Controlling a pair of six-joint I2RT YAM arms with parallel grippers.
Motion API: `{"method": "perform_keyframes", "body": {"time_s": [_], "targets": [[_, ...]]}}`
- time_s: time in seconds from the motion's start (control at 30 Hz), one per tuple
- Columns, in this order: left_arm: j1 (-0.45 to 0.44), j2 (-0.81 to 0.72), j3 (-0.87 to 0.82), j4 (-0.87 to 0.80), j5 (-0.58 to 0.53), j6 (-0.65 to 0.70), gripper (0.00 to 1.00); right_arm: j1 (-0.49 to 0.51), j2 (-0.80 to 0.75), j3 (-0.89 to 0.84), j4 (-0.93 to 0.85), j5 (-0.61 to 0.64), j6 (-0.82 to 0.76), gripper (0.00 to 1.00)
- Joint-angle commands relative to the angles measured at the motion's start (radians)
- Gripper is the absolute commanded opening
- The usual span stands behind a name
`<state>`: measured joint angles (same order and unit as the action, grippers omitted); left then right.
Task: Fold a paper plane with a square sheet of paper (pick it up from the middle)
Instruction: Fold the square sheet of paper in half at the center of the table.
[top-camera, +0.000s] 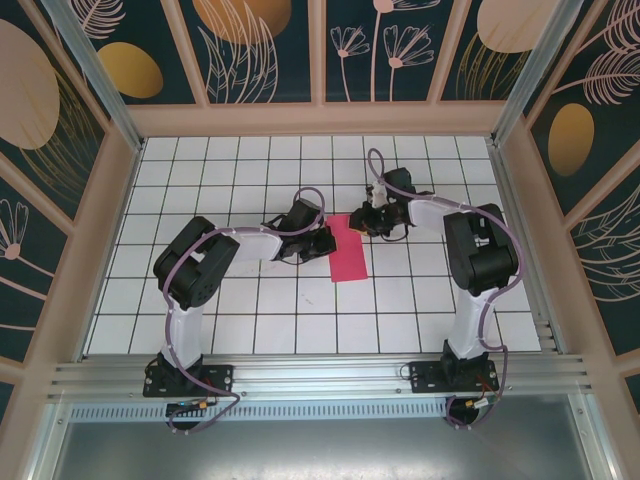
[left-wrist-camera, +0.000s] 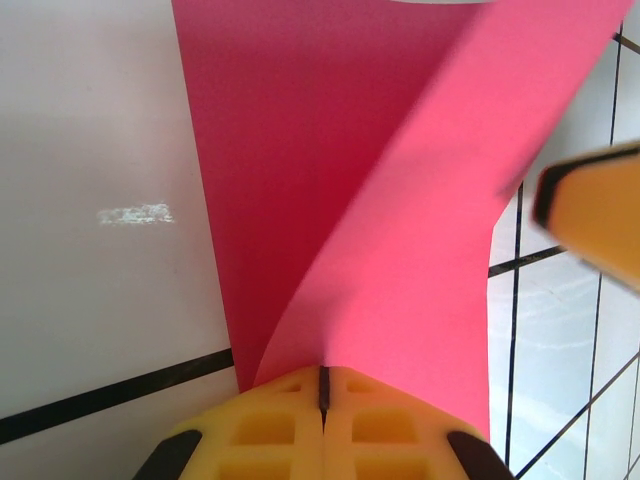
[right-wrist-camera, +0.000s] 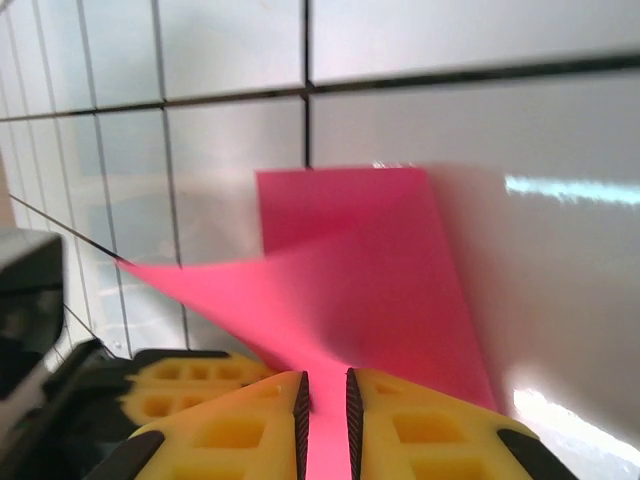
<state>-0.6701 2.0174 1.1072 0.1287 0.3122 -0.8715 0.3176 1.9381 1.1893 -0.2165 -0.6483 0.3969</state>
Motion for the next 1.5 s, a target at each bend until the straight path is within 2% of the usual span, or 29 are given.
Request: {"method": "perform_keyframes", "body": {"time_s": [0.0,0.13,0.4,0.63,0.77,1.3,1.47], "targets": [[-0.001,0.06,-0.021,-0.118,-0.059,0.015,0.06,-0.002,0.02,0.039,-0.017,-0.013,-0.021,0.21],[-0.002,0.058,-0.021,-0.12,-0.059,0.015,0.06,-0.002,0.062,0.04,0.0,-0.005,-0.01,0.21],[-0.002,0.06,-0.026,-0.121,-0.057,0.019,0.06,-0.005,0.136,0.055,-0.037,0.1,-0.007,0.21],[-0.002,0.058,-0.027,-0.123,-0.059,0.019,0.06,-0.005,0.057,0.106,-0.038,0.027,-0.001,0.22],[-0.001,0.058,-0.026,-0.123,-0.058,0.022,0.06,-0.01,0.071,0.149,-0.042,-0.009,-0.004,0.22],[-0.001,0.06,-0.025,-0.128,-0.048,0.026,0.06,-0.015,0.196,0.161,-0.06,0.08,0.008,0.22],[-0.002,0.055,-0.029,-0.133,-0.05,0.032,0.06,-0.017,0.13,0.178,-0.053,0.014,0.02,0.22]]}}
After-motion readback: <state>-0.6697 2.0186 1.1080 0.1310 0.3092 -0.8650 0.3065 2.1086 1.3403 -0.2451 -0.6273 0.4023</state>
